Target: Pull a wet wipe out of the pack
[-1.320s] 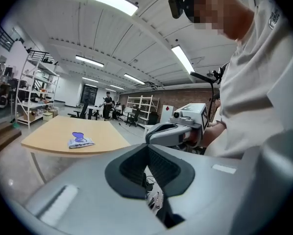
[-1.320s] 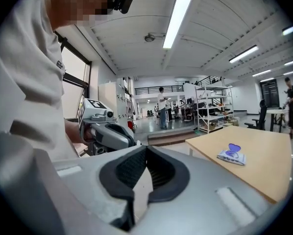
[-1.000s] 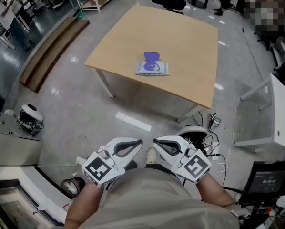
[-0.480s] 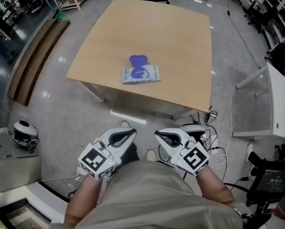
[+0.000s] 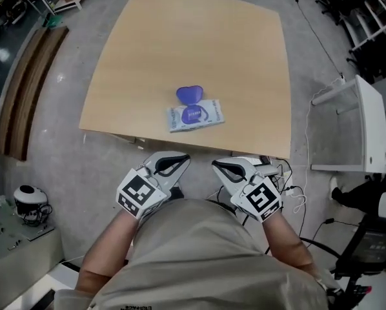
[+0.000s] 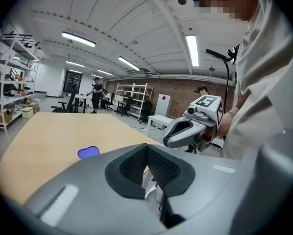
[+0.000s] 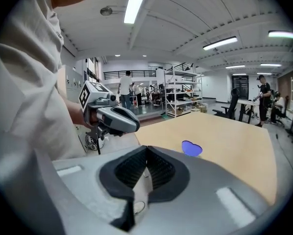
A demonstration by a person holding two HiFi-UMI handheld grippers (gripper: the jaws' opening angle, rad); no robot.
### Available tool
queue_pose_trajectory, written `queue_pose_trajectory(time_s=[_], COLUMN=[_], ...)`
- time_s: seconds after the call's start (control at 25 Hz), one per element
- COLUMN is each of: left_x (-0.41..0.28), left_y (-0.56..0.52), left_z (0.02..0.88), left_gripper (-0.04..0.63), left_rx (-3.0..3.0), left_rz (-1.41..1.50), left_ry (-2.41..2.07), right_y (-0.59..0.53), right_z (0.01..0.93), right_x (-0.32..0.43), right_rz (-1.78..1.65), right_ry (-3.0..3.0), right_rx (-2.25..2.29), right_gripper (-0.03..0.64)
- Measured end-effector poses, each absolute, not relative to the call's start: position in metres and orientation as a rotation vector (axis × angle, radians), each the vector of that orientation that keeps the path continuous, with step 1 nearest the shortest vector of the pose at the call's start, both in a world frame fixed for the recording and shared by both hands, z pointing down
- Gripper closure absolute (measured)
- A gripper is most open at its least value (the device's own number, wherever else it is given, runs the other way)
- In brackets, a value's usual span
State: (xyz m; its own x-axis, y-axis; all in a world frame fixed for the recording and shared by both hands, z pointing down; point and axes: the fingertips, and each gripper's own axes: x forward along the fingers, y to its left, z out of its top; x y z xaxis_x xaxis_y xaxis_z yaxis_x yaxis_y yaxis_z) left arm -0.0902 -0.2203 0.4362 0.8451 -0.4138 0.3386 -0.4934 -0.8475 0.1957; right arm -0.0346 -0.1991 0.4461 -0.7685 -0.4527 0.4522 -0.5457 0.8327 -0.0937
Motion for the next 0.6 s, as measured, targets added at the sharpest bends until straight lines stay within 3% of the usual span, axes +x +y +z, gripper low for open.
queue_pose_trajectory(time_s=[0.32,0.6], left_x=[-0.126,-0.125], left_y=[-0.29,-0.315], left_z=[0.492,0.526], left_gripper=[0.591,0.591], left_rx=[2.691,2.633], left_rz=[0.486,0.524], left_ry=[-0.557,-0.557], right_y=[-0.262,-0.291], right_z=[0.48,0.523], right_x=[-0.069,-0.052], right_rz=[0.315,0.366], right_ry=[-2.482,-2.387], right_rx=[0.846,0.835], right_gripper=[0.615,0.615])
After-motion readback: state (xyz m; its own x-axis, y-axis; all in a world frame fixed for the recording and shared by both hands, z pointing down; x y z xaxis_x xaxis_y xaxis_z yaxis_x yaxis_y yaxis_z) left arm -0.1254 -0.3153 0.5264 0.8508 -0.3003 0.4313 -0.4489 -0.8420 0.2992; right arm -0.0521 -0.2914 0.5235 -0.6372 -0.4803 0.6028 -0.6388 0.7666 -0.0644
